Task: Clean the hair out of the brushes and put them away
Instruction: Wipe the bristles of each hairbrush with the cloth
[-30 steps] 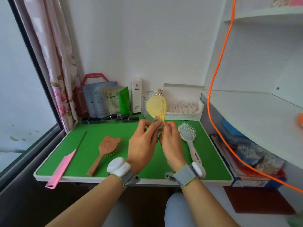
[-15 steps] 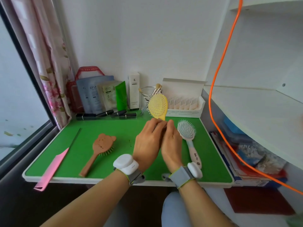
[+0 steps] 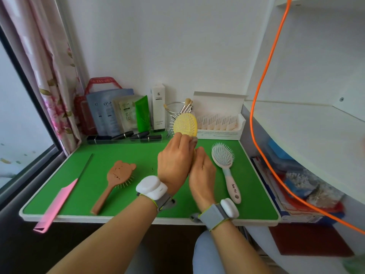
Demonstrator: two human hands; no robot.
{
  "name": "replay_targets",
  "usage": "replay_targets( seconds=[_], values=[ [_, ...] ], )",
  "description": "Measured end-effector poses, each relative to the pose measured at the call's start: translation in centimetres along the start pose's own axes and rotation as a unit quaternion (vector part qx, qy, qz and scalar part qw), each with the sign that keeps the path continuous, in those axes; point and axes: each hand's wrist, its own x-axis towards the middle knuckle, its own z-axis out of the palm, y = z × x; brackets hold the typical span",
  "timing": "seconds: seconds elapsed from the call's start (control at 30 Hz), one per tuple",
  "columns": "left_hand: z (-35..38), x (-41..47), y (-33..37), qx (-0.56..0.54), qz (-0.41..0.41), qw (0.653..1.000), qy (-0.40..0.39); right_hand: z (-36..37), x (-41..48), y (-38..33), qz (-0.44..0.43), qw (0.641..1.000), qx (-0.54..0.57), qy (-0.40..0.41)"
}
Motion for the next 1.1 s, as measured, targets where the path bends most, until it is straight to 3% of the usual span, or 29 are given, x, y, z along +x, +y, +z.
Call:
replay_targets(
  seconds=[0.23,0.37,0.53,0.7,0.87,1.0,1.1],
  values=[
    [0.6,-1.3,-0.1,-0.004,-0.052,0.999,-0.002,-0.2,0.2,0.6,-0.028,0.999,-0.021,0.027],
    [0.6,-0.7,0.3,-0.009,0.005,1.0,0.004,-0.2,0.2,0.8,-0.047,0.999,-0.017,0.014],
    [0.7,-0.9,0.0,-0.013,-0.038,0.999,0.01,-0.2,0.2,0.9,-0.038,0.999,-0.001,0.029],
    [0.8,-0.7,0.3,-0.014,0.01,1.0,0.003,-0.4,0.5,1.1,-0.043,0.999,0.014,0.014],
    [1.4,-1.2,-1.1,-0.067,-0.112,0.991,0.005,-0.4,1.1,1.4,0.074,0.987,0.142,0.001],
    [1.4,-0.9,-1.1,-0.162,-0.237,0.957,0.047,-0.7,1.6,1.4,0.182,0.951,0.247,-0.028],
    [1.2,-0.9,-0.4,-0.19,-0.203,0.959,0.05,-0.5,1.4,1.4,0.197,0.944,0.26,-0.042]
  ],
)
